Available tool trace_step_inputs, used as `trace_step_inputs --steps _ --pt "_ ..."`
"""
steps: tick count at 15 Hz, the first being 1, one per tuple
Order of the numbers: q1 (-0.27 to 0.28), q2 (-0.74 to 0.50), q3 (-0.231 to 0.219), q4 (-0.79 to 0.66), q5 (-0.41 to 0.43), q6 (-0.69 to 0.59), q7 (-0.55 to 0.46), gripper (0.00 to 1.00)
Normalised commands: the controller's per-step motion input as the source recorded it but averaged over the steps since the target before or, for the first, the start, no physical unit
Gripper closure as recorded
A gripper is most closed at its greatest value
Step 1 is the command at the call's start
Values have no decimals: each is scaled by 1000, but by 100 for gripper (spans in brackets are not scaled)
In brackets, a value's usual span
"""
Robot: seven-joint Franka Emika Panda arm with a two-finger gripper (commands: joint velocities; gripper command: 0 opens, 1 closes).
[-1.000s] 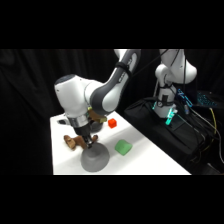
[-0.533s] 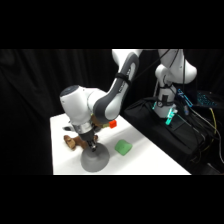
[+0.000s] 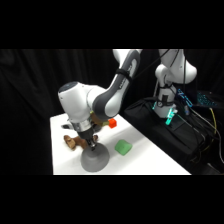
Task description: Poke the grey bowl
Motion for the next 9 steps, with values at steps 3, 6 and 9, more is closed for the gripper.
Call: trace_step_inputs --steps 3,6,9 --pt "-1 -351 29 17 44 -391 -153 72" --pt "24 -294 -9 85 6 -401 -114 51" --pt "42 -206 -9 180 5 -411 -79 16"
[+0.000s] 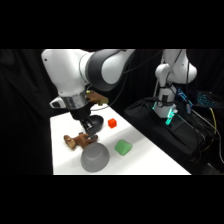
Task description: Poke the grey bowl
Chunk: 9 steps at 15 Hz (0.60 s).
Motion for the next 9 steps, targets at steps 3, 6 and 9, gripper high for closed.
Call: trace_step_inputs --steps 3,6,9 --pt "35 -135 -17 187 6 -307 -64 0" --pt "40 -88 -34 176 -30 -225 -42 0" --pt "52 -64 -45 170 -66 -200 -21 0"
